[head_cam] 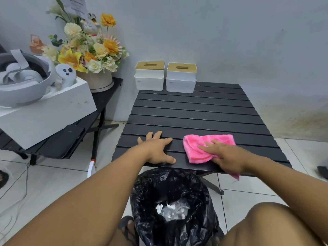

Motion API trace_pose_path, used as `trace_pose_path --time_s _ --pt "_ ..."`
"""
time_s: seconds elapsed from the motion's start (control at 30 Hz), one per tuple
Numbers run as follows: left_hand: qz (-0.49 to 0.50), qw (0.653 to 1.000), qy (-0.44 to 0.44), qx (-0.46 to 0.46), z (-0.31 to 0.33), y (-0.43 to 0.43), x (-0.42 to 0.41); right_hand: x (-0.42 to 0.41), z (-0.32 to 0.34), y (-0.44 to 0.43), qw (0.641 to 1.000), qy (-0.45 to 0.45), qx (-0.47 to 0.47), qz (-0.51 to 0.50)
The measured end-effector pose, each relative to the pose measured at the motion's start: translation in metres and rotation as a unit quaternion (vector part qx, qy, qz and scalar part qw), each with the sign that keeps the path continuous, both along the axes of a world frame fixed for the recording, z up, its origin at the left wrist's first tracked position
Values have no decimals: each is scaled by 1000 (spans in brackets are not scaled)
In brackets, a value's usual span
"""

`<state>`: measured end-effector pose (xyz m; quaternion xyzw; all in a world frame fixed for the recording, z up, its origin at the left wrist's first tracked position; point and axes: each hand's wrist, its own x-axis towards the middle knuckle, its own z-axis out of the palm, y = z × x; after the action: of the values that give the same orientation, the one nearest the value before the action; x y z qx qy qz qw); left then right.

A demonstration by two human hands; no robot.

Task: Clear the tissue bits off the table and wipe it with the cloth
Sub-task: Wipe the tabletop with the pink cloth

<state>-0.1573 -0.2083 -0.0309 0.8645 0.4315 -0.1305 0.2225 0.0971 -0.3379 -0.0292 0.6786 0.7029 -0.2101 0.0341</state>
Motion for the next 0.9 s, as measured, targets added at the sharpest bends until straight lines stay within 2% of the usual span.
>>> trace_pose_path --time_s 0.13,0.2,0.43,0.53,0.73,0.9 --pt "-22 1000 2 4 -1 -6 16 29 -15 -11 995 -14 46 -92" --pt "-28 1000 3 5 -2 -8 26 24 -24 -12 992 -18 71 -99" --pt "-50 999 10 17 -6 -7 47 11 -28 -36 993 20 98 62" --pt "-55 998 13 21 -7 -6 48 30 -22 -46 993 19 84 77" --pt "-58 998 13 19 -7 -6 46 65 -23 -53 996 14 91 -5" --pt "-58 998 22 20 -6 -7 49 49 -30 -36 990 30 115 -77"
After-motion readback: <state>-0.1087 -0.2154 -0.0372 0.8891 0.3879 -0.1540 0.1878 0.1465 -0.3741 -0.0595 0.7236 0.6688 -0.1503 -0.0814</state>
